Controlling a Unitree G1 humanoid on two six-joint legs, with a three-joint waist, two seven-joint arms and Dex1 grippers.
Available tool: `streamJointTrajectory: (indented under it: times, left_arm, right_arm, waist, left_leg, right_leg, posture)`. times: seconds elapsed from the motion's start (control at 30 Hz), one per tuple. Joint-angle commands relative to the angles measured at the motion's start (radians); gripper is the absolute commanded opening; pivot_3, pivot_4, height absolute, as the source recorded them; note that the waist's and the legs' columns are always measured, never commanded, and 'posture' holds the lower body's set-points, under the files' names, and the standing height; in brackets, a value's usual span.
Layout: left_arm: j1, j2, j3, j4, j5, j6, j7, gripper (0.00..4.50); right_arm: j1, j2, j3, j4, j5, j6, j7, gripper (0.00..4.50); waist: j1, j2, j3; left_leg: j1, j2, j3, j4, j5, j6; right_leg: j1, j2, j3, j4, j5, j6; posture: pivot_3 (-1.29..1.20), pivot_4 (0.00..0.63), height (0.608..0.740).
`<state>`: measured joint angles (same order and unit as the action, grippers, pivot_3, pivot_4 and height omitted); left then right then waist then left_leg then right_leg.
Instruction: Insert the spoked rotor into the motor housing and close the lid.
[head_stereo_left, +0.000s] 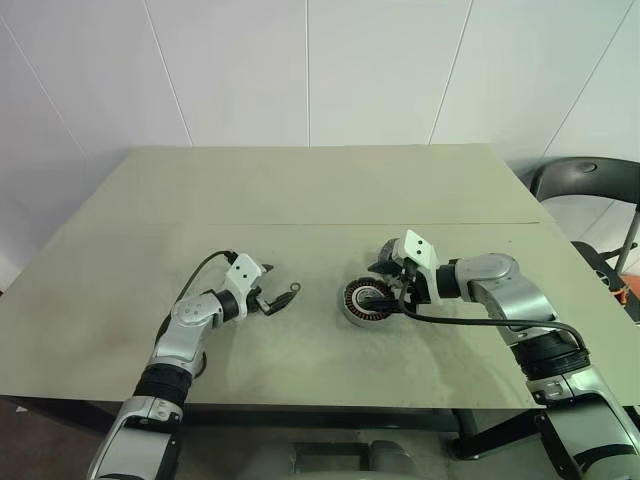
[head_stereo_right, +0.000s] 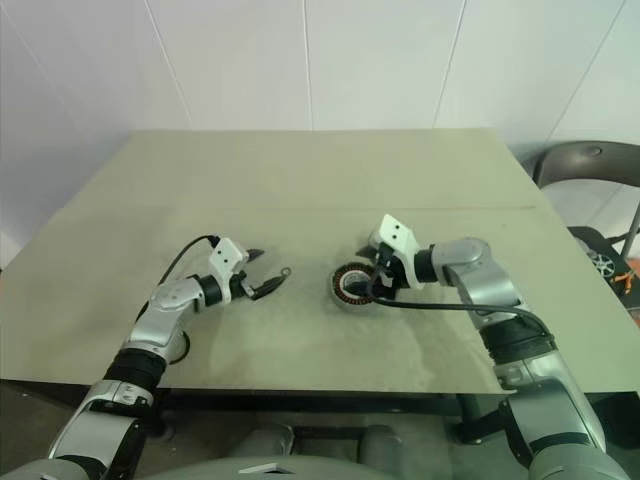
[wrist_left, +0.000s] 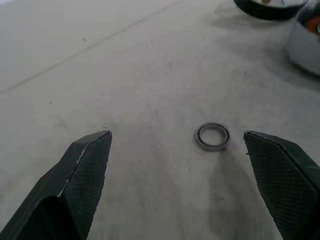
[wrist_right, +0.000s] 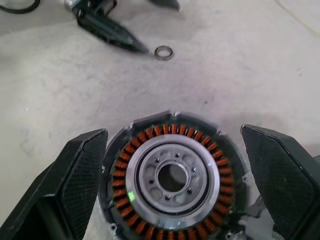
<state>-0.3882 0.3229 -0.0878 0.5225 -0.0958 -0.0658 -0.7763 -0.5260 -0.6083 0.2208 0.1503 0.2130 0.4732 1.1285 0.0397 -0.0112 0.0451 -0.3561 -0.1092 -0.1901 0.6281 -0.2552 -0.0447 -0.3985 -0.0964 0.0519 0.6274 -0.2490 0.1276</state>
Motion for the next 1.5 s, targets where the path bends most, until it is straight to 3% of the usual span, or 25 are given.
streamJointTrajectory:
  times: [0.03, 1.17, 1.27, 1.5]
  left_arm:
    - [-0.033, -0.026, 0.017, 0.025, -0.006, -0.052, 0.029, 4.50]
    - [-0.006, -0.069, -0.029, 0.059, 0.039, 0.065, 0.049, 4.50]
    - [-0.002, -0.069, -0.029, 0.056, 0.034, 0.075, 0.036, 3.89]
    - [0.005, -0.067, -0.028, 0.045, 0.040, 0.091, 0.036, 1.42]
  right_arm:
    - [-0.035, 0.006, -0.041, -0.036, 0.018, -0.011, -0.016, 4.47]
    - [-0.044, 0.042, -0.059, -0.024, 0.021, -0.021, -0.075, 4.47]
    - [-0.043, 0.043, -0.059, -0.025, 0.021, -0.020, -0.077, 4.50]
    - [-0.041, 0.052, -0.057, -0.025, 0.020, -0.023, -0.085, 4.50]
  waist:
    - [0.000, 0.000, 0.000]
    - [0.002, 0.003, -0.002]
    - [0.002, 0.003, -0.002]
    - [0.001, 0.003, -0.002]
  left_leg:
    - [0.000, 0.000, 0.000, 0.000, 0.000, 0.000]
    - [0.002, 0.000, 0.000, 0.002, 0.000, 0.000]
    - [0.002, 0.000, 0.000, 0.002, 0.000, 0.000]
    - [0.002, 0.000, 0.000, 0.001, 0.000, 0.000]
  right_leg:
    - [0.000, 0.000, 0.000, 0.000, 0.000, 0.000]
    - [0.003, 0.000, 0.000, 0.000, -0.002, 0.003]
    - [0.003, 0.000, 0.000, 0.000, -0.002, 0.003]
    - [0.003, 0.000, 0.000, -0.001, -0.002, 0.003]
  posture:
    - [0.00, 0.000, 0.740]
    - [0.00, 0.000, 0.740]
    - [0.00, 0.000, 0.740]
    - [0.00, 0.000, 0.740]
